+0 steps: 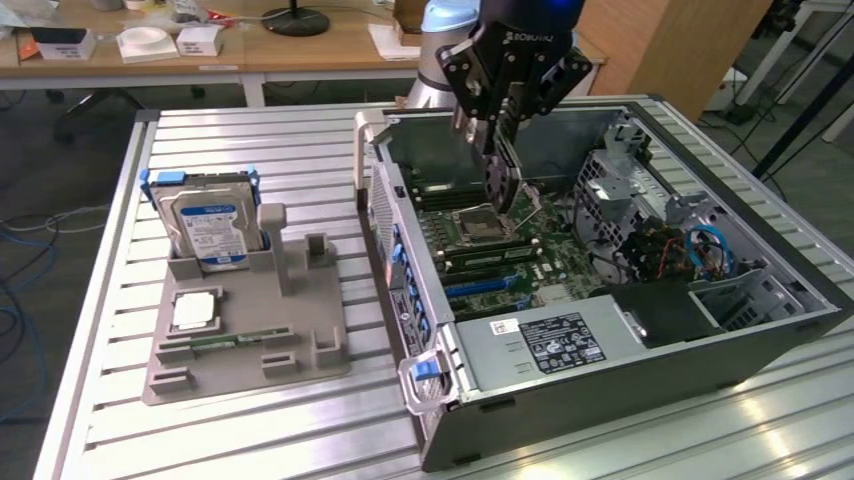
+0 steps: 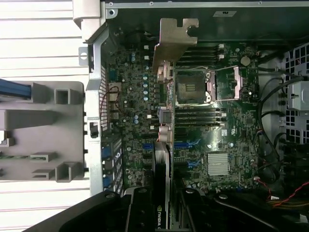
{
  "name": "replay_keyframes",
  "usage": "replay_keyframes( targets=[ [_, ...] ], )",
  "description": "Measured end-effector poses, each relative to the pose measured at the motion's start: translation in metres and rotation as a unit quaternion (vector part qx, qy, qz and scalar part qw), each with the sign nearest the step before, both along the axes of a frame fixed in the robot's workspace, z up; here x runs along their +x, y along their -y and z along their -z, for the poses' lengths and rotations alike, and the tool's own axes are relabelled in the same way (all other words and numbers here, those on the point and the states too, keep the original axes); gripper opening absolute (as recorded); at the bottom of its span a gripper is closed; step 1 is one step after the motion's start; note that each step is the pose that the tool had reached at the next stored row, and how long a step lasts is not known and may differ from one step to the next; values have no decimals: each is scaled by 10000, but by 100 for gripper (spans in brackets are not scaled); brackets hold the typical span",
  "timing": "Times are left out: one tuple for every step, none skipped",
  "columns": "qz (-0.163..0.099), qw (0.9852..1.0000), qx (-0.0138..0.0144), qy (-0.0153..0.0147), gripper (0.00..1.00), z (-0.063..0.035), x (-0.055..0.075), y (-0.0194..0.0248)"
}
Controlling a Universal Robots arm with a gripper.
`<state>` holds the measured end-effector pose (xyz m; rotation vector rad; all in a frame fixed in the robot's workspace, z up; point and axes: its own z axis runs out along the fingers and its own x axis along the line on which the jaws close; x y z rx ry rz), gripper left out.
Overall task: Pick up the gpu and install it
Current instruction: 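Pick up the gpu and move the gpu toward the slot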
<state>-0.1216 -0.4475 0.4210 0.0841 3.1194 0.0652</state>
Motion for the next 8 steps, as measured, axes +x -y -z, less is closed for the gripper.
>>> replay_keyframes(
  targets=[
    [-1,10000,1,0,26,0,9,0],
    [-2,10000,0,0,26,0,19,0],
    [-3,10000,0,0,26,0,28,0],
    [-4,10000,0,0,26,1,38,0],
    [-6,10000,0,0,26,1,48,0],
    [-6,10000,0,0,26,1,60,0],
    [-7,10000,1,0,26,1,71,0],
    [-9,10000,0,0,26,1,82,0]
  ],
)
